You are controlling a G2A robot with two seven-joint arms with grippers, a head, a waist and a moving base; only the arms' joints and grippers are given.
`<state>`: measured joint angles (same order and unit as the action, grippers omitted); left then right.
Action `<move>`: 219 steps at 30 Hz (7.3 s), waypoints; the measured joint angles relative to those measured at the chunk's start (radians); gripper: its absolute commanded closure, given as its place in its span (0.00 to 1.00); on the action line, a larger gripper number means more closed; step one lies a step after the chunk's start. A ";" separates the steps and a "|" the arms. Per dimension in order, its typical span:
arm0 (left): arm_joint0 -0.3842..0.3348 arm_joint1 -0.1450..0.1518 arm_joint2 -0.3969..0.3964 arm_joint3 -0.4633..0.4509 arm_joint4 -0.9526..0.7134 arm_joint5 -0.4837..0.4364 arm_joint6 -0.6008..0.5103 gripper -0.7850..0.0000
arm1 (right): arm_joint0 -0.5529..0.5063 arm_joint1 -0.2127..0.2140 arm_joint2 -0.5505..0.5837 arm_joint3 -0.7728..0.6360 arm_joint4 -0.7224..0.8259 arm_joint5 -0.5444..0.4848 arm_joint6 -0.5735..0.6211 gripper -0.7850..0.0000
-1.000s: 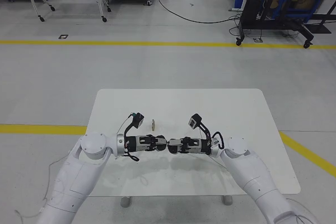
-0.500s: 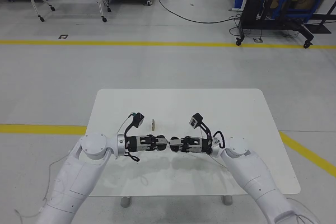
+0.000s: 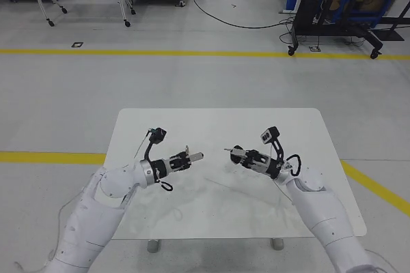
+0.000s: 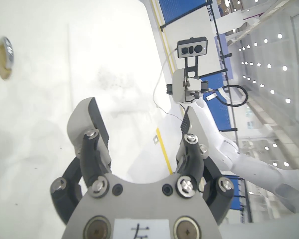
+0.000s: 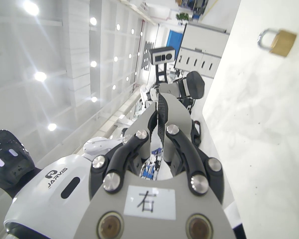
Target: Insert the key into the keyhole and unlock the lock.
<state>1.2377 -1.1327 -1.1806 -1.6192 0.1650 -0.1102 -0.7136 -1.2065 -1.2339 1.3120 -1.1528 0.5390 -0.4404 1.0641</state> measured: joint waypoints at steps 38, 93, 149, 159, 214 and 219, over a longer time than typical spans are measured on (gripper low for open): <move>-0.296 -0.148 0.427 0.373 0.805 0.346 0.176 0.46 | -0.057 0.013 0.073 -0.063 0.001 0.011 -0.093 1.00; -0.084 -0.104 0.068 0.166 0.660 -0.013 0.052 1.00 | -0.057 0.013 0.073 -0.063 0.001 0.011 -0.093 1.00; -0.319 -0.152 -0.013 0.653 -0.725 0.354 -0.374 1.00 | 0.091 -0.117 -0.282 0.048 0.180 -0.023 -0.145 1.00; -0.299 -0.155 -0.024 0.658 -0.760 0.392 -0.306 1.00 | 0.080 -0.114 -0.278 0.026 0.176 -0.009 -0.141 1.00; -0.150 -0.134 -0.040 0.380 -0.585 0.286 0.122 1.00 | -0.027 -0.166 -0.408 -0.276 -0.426 0.445 -1.009 1.00; -0.151 -0.132 -0.036 0.378 -0.565 0.281 0.118 1.00 | -0.023 -0.173 -0.406 -0.265 -0.424 0.443 -1.018 1.00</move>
<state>1.0866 -1.2648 -1.2169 -1.2412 -0.4002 0.1711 -0.5961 -1.2293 -1.4069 0.9059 -1.4178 0.1155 0.0024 0.0457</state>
